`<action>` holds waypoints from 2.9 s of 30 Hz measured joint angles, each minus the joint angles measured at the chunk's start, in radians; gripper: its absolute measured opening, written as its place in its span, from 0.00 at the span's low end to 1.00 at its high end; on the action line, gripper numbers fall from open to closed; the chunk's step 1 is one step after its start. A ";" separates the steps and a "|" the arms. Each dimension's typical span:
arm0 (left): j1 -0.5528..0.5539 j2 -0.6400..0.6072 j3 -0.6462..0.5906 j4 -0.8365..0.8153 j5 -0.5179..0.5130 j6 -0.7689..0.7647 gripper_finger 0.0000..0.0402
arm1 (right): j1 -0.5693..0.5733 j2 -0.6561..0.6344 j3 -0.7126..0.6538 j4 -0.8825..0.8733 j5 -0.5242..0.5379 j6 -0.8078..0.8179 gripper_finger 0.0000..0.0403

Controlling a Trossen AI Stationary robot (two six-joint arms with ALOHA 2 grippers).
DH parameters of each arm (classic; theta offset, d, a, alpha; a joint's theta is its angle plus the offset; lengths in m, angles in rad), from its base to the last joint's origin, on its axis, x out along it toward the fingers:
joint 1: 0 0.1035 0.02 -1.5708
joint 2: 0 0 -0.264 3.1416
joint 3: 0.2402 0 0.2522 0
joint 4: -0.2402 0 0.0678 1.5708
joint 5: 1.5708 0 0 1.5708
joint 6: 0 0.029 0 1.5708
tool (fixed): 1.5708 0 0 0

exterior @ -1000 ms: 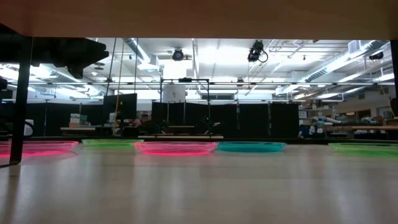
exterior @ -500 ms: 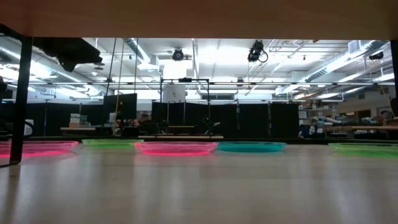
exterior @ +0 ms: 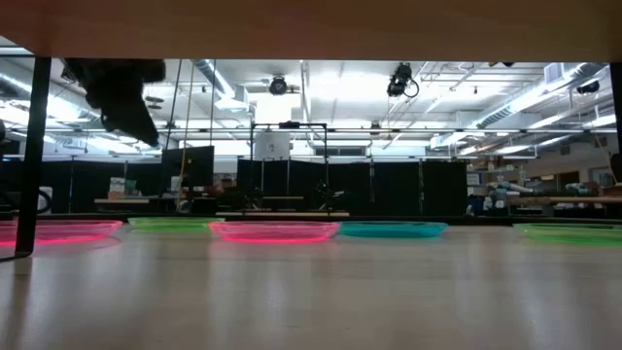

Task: Place and stack plates onto a shelf
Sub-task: Put the left pink plate on the shelf

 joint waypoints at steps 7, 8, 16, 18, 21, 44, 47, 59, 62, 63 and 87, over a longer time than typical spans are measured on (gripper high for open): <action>0.189 0.136 0.000 -0.007 0.151 0.034 0.32 | -0.011 0.000 0.000 0.020 -0.004 -0.003 0.37; 0.211 0.148 0.001 -0.007 0.171 0.038 0.32 | -0.011 0.000 0.000 0.019 -0.004 -0.007 0.37; 0.317 0.229 0.047 -0.101 0.199 0.044 0.32 | -0.011 0.000 0.000 0.019 -0.008 -0.028 0.37; 0.325 0.246 0.048 -0.143 0.222 0.046 0.32 | -0.011 0.000 0.000 0.019 -0.022 -0.028 0.37; 0.322 0.269 0.048 -0.245 0.238 0.066 0.32 | -0.011 0.000 0.000 0.019 -0.035 -0.028 0.37; 0.260 0.387 0.047 -0.346 0.156 0.036 0.32 | -0.011 0.001 0.000 0.021 -0.035 -0.028 0.37; 0.260 0.428 0.047 -0.344 0.156 0.036 0.32 | -0.011 0.001 0.000 0.021 -0.035 -0.028 0.37; 0.260 0.541 0.047 -0.339 0.149 0.035 0.32 | -0.011 0.001 0.000 0.025 -0.052 -0.028 0.37; 0.260 0.568 0.047 -0.335 0.149 0.035 0.32 | -0.011 0.001 0.000 0.025 -0.052 -0.028 0.37; 0.260 0.579 0.047 -0.334 0.148 0.035 0.32 | -0.011 0.001 0.000 0.025 -0.052 -0.028 0.37; 0.260 0.705 0.047 -0.319 0.141 0.034 0.28 | -0.011 0.001 0.000 0.025 -0.053 -0.028 0.37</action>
